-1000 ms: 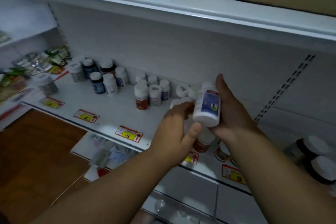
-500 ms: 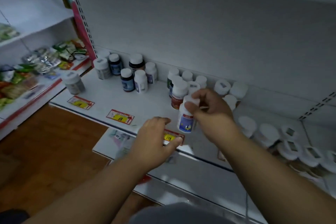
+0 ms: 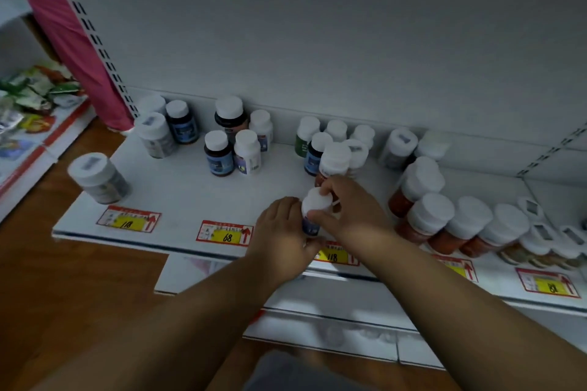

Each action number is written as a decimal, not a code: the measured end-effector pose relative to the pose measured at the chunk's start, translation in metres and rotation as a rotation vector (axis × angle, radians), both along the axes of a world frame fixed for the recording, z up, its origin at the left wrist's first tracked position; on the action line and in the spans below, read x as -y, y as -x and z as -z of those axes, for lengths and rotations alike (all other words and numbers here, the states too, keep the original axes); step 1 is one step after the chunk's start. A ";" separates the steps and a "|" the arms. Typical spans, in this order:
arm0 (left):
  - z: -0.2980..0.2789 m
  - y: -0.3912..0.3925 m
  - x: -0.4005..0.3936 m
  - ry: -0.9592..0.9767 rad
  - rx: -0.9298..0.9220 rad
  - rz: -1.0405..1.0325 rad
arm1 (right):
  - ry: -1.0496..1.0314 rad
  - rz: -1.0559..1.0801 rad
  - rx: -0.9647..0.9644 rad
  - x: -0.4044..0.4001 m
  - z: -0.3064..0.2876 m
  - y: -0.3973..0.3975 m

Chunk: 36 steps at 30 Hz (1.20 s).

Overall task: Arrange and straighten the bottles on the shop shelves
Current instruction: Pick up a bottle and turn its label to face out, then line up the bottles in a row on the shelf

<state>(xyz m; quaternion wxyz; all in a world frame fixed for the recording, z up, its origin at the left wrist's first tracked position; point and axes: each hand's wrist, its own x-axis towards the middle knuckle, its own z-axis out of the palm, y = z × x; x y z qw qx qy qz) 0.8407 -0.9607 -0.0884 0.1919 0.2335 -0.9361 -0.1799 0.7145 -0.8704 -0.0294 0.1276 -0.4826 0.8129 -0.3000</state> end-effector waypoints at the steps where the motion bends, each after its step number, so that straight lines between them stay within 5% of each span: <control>1: 0.001 0.000 0.001 -0.004 0.004 -0.002 | -0.001 0.006 -0.001 0.001 0.001 0.000; 9: -0.016 -0.003 0.002 -0.073 -0.003 0.024 | 0.042 -0.029 -0.057 -0.006 -0.006 -0.011; 18: -0.108 0.030 -0.022 0.057 -0.355 0.083 | 0.381 0.207 -0.292 -0.045 -0.083 0.064; 23: -0.115 0.068 -0.052 0.023 -0.267 0.131 | 0.117 0.265 -0.250 -0.060 -0.085 0.139; 29: -0.109 0.102 -0.075 0.022 -0.191 0.076 | -0.392 -0.054 -0.273 -0.062 -0.079 0.207; 36: -0.110 0.125 -0.098 0.047 -0.209 -0.065 | -0.269 -0.134 -0.394 -0.062 -0.068 0.233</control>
